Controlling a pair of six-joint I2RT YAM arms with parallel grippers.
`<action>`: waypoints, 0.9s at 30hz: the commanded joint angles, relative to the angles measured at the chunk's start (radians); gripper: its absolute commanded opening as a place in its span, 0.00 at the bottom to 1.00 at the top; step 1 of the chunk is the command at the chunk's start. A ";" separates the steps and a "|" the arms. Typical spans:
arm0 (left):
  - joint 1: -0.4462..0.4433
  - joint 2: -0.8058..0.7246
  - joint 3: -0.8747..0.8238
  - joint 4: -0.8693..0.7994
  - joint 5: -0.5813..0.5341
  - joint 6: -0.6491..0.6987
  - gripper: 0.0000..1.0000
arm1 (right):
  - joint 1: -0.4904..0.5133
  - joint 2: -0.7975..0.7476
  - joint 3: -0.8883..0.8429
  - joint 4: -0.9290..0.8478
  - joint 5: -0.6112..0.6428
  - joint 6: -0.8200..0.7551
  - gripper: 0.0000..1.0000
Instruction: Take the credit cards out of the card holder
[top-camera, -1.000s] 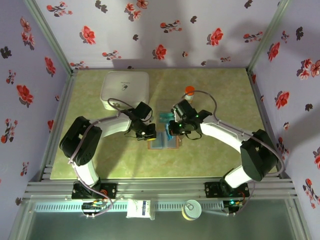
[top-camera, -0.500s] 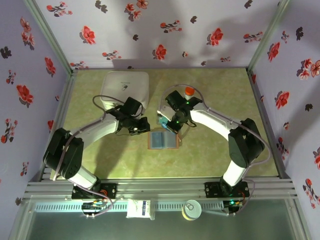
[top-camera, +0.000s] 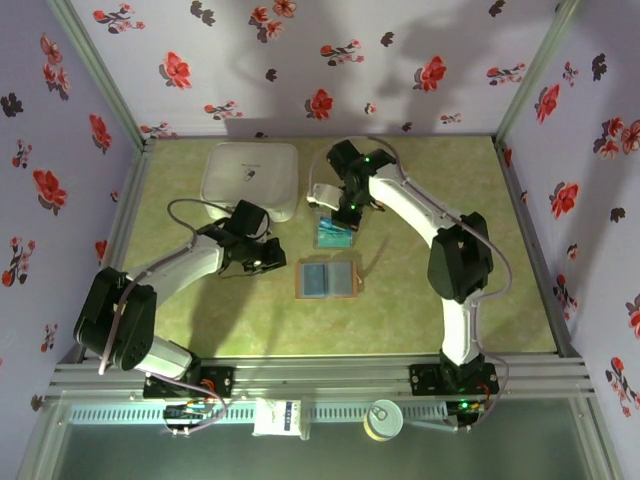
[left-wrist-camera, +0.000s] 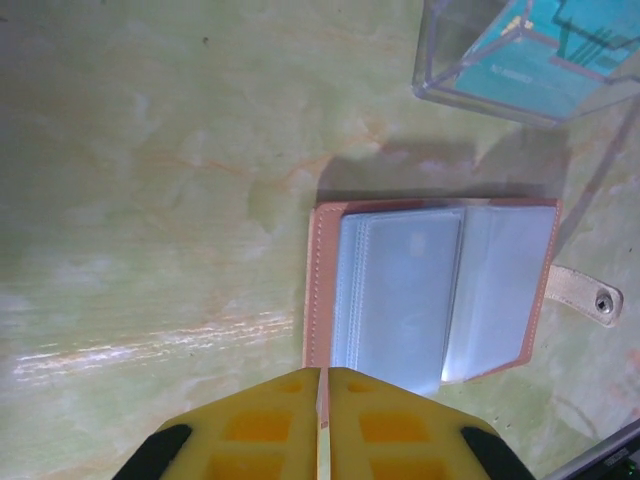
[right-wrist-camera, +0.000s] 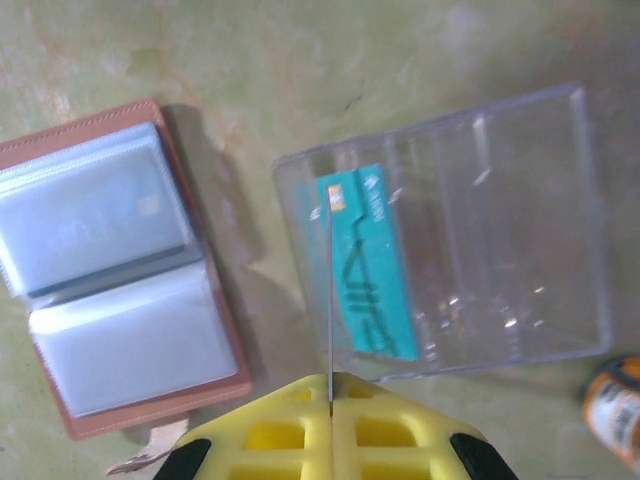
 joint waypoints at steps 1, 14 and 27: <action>0.016 -0.018 -0.009 -0.009 0.005 0.032 0.10 | -0.016 0.082 0.145 -0.140 -0.034 -0.079 0.00; 0.041 0.031 -0.011 -0.019 0.028 0.054 0.09 | -0.051 0.294 0.429 -0.253 -0.033 -0.142 0.00; 0.046 0.075 0.012 -0.034 0.039 0.066 0.09 | -0.073 0.355 0.433 -0.249 -0.050 -0.161 0.14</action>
